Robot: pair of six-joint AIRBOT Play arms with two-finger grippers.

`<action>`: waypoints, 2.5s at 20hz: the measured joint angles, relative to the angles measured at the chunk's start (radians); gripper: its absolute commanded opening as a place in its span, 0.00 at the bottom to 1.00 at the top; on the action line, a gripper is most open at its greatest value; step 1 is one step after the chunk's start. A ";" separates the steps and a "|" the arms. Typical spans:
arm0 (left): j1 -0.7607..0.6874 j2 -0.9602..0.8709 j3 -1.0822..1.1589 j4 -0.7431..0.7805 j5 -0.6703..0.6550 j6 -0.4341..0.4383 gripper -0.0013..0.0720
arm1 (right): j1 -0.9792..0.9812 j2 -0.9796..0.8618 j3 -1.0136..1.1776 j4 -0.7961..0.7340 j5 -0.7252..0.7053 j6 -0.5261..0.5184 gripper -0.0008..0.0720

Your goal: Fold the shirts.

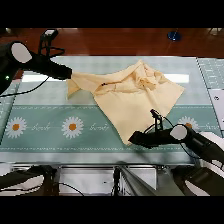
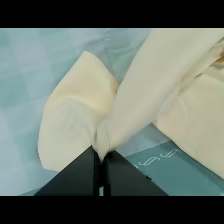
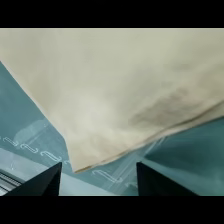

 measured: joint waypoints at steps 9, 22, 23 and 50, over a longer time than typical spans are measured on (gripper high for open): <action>0.000 0.000 0.000 0.000 0.000 0.000 0.06 | 0.019 -0.081 0.000 0.054 -0.105 0.013 0.12; 0.053 0.049 0.232 0.000 -0.008 0.000 0.06 | 0.010 0.118 0.391 -0.086 -0.083 -0.005 0.03; 0.065 0.063 0.300 0.002 -0.023 -0.001 0.06 | -0.003 0.141 0.460 -0.152 -0.061 0.027 0.03; 0.149 0.696 0.722 0.066 -0.398 -0.192 0.06 | -0.376 0.223 1.667 -0.805 0.662 0.050 0.03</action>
